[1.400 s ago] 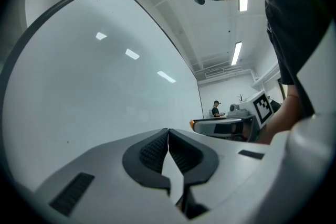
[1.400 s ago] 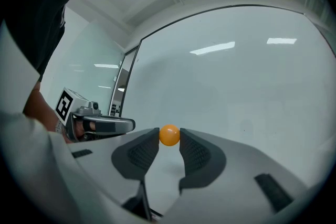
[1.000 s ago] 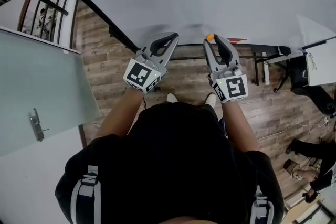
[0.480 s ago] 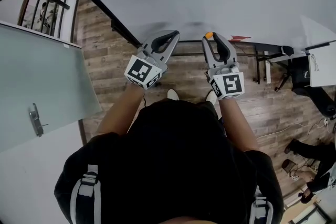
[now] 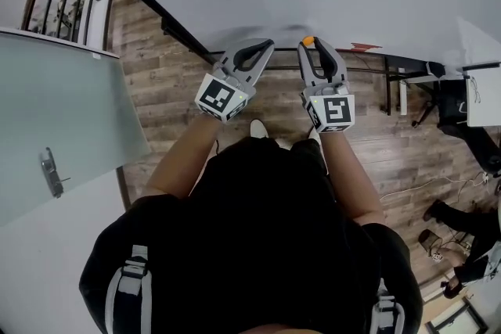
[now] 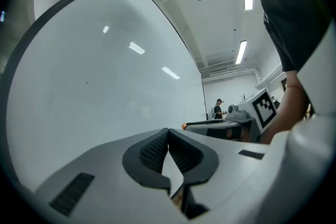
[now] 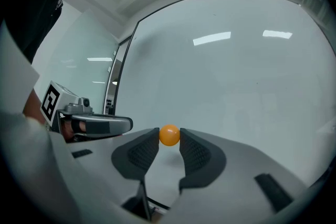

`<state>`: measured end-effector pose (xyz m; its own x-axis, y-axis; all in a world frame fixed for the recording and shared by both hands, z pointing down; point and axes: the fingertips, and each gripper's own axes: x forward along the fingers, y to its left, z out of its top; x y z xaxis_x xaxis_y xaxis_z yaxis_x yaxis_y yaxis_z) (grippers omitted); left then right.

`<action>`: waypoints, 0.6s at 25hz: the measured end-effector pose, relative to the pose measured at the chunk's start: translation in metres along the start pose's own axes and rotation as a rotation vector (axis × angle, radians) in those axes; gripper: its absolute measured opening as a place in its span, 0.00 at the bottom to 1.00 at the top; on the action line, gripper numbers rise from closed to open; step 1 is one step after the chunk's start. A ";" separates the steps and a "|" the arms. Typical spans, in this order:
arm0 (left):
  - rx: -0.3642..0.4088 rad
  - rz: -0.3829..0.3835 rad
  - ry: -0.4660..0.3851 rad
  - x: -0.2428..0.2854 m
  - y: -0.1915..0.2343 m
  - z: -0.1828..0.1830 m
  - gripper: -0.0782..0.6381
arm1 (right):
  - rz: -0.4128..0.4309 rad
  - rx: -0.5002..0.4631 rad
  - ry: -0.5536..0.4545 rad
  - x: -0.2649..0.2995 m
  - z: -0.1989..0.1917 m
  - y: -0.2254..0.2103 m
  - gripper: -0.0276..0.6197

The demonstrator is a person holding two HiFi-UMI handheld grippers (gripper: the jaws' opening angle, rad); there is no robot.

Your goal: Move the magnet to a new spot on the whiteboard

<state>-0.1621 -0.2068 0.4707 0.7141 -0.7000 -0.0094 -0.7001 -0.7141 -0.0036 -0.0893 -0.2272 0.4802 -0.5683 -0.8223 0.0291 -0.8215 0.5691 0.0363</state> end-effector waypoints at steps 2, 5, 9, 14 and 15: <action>-0.006 -0.002 0.012 0.002 0.000 -0.012 0.12 | -0.009 0.010 0.015 0.004 -0.012 -0.001 0.23; -0.018 -0.003 0.027 0.007 0.000 -0.027 0.12 | -0.021 0.030 0.042 0.010 -0.031 -0.005 0.23; -0.025 -0.007 0.041 0.014 0.001 -0.043 0.12 | -0.030 0.036 0.080 0.016 -0.054 -0.012 0.23; -0.049 -0.009 0.055 0.024 0.006 -0.065 0.12 | -0.045 0.052 0.126 0.026 -0.086 -0.019 0.23; -0.053 -0.010 0.061 0.025 0.008 -0.070 0.12 | -0.050 0.057 0.134 0.028 -0.092 -0.020 0.23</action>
<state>-0.1490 -0.2306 0.5404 0.7213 -0.6907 0.0510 -0.6926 -0.7196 0.0499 -0.0846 -0.2612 0.5726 -0.5189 -0.8394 0.1616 -0.8519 0.5235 -0.0160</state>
